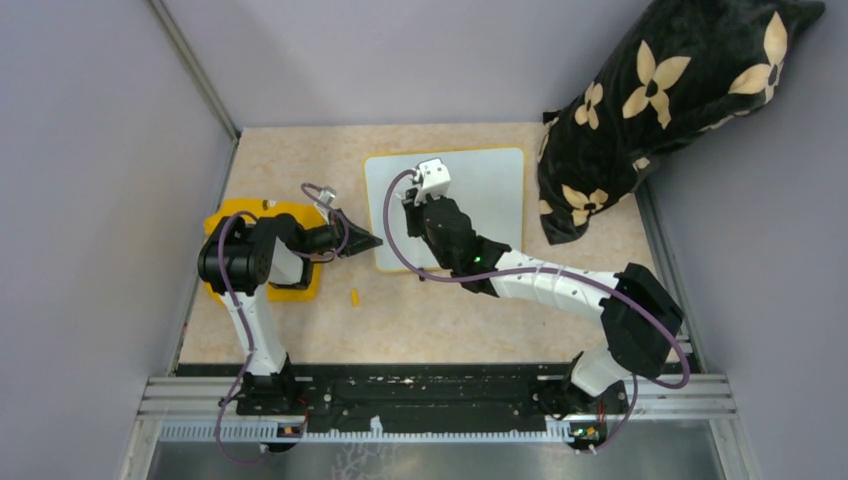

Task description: Write a sentence on the whiteboard

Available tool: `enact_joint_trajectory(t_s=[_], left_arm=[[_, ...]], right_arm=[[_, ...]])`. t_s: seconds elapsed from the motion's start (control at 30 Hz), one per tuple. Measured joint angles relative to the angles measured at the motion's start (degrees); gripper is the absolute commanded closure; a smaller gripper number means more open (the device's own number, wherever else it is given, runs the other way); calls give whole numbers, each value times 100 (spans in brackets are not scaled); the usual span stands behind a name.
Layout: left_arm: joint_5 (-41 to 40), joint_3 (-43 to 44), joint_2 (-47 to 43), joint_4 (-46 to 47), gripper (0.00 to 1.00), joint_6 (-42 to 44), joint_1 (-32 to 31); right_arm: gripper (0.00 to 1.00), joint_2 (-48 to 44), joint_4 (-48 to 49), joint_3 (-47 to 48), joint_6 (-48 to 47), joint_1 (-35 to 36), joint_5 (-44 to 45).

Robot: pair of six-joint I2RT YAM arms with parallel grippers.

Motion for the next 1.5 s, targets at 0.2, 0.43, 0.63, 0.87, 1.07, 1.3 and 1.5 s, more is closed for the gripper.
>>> enact_joint_trajectory(t_s=[0.2, 0.43, 0.63, 0.87, 1.07, 1.3, 1.5], left_arm=[[-15, 0, 11, 0, 100, -2, 0], [-46, 0, 20, 0, 100, -4, 0], [-57, 0, 20, 0, 100, -7, 0], [-61, 0, 22, 0, 100, -7, 0], [-61, 0, 22, 0, 100, -24, 0], [-59, 0, 22, 0, 100, -26, 0], [-59, 0, 22, 2, 100, -26, 0]], right_arm=[[100, -2, -92, -2, 52, 0, 44], [100, -28, -153, -17, 79, 0, 225], [100, -140, -173, -133, 120, 0, 444], [100, -247, -229, -260, 181, 0, 549], [100, -321, -243, -393, 212, 0, 472], [100, -321, -302, -396, 232, -22, 170], [100, -264, -323, -387, 308, -31, -26]])
